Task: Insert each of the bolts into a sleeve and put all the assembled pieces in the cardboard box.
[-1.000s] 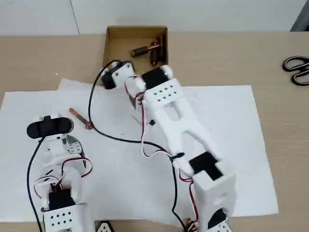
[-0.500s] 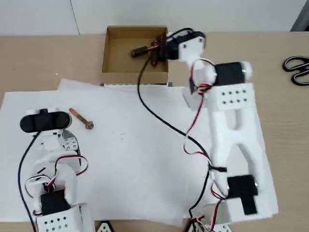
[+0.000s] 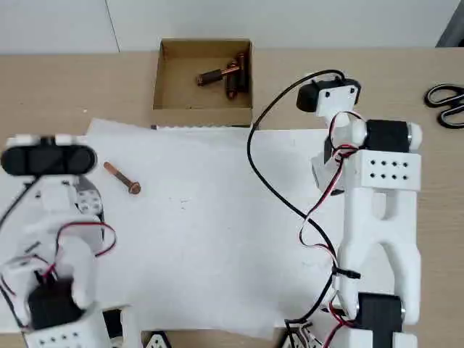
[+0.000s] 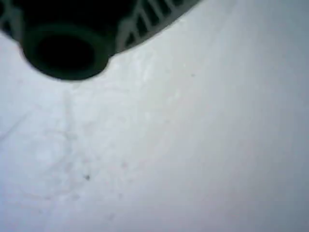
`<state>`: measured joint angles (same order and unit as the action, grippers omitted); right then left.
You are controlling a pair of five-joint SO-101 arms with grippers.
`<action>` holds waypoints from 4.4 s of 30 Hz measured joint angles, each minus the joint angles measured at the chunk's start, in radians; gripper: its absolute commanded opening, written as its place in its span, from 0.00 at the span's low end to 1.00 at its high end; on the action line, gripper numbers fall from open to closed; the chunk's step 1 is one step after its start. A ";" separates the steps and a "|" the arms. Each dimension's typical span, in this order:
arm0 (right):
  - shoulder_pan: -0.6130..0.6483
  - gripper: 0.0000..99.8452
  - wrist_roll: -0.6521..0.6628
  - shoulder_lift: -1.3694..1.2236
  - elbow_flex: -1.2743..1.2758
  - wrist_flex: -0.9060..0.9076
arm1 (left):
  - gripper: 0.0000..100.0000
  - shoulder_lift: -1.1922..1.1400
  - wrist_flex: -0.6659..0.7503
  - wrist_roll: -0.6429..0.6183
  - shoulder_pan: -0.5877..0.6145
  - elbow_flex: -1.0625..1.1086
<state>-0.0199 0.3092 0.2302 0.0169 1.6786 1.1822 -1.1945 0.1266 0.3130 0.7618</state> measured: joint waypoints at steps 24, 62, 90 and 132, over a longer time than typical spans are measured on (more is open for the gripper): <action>-0.002 0.00 0.000 0.264 0.321 -0.005 | 0.01 -1.237 -0.407 0.313 0.002 -0.829; 0.000 0.00 0.072 0.267 0.474 -0.112 | 0.11 -1.637 -0.528 1.232 -0.137 -1.192; 0.000 0.00 0.072 0.267 0.474 -0.112 | 0.11 -1.726 -0.397 1.232 -0.075 -1.068; 0.000 0.00 0.061 0.267 0.474 -0.112 | 0.01 -1.823 -0.423 1.231 -0.195 -1.126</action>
<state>-0.0199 0.3705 0.4971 0.4910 1.5666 -0.6406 -1.6180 1.3571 0.1181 -0.3644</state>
